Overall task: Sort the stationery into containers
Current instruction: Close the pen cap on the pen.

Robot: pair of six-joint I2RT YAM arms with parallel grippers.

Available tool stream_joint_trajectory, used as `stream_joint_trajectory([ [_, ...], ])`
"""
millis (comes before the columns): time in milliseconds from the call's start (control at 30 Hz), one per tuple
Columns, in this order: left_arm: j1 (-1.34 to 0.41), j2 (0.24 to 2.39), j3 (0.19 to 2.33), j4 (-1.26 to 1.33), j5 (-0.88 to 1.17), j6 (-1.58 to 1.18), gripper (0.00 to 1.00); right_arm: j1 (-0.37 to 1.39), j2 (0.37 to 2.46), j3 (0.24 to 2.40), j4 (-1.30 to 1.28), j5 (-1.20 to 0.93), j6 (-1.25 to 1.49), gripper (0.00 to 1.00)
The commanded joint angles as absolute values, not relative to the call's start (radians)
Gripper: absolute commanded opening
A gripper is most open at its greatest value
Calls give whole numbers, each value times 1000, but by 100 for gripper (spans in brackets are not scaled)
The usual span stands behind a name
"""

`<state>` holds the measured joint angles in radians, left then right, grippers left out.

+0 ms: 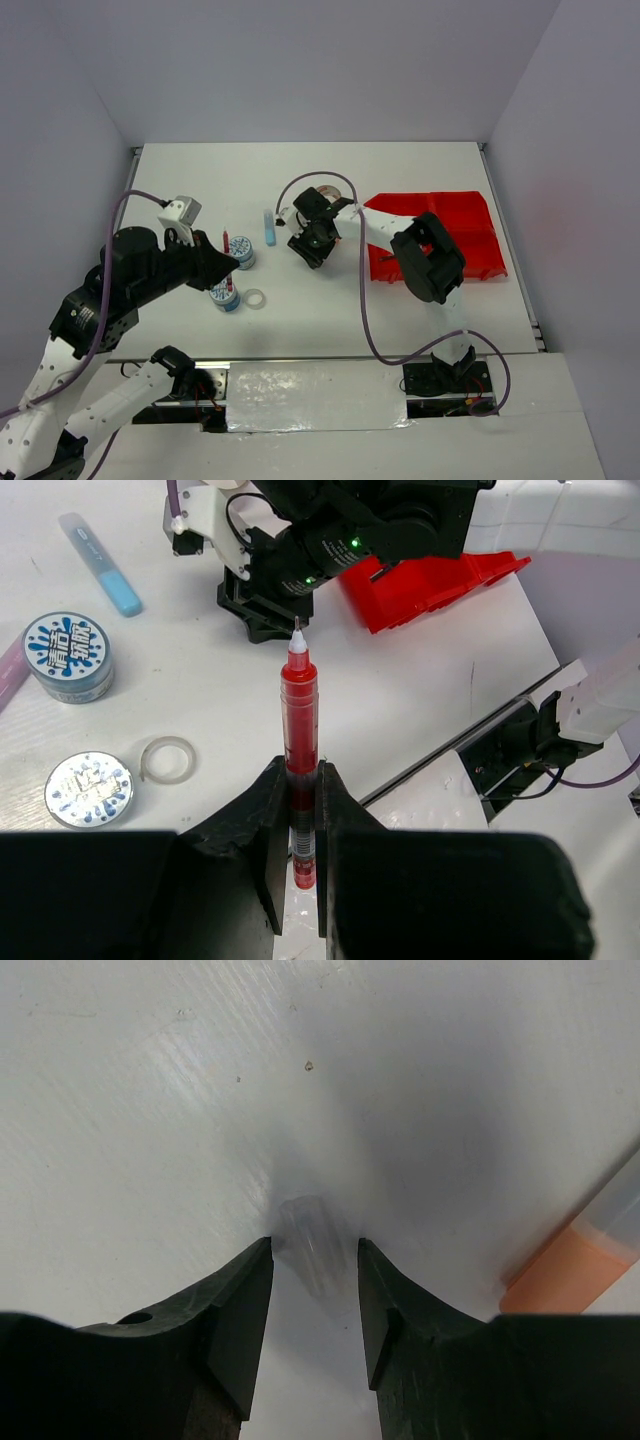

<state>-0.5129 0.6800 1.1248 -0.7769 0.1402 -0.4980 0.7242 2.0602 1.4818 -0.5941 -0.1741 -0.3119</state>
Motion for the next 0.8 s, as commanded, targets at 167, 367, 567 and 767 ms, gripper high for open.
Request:
stream_joint_trajectory([
  [167,-509,686,1117,-704,181,-491,0,745,2105,1528,-568,-236,-293,47],
  [367,-509,690,1118,-701,181,-485,0,750,2099,1506,-569,-172,-307,37],
  [567,-509,687,1100,-683,187,-494,0,769,2091,1433,-529,-60,-257,0],
  [767,-509,710,1100,-652,267,-492,0,752,1898,1302,-338,32,255,0],
])
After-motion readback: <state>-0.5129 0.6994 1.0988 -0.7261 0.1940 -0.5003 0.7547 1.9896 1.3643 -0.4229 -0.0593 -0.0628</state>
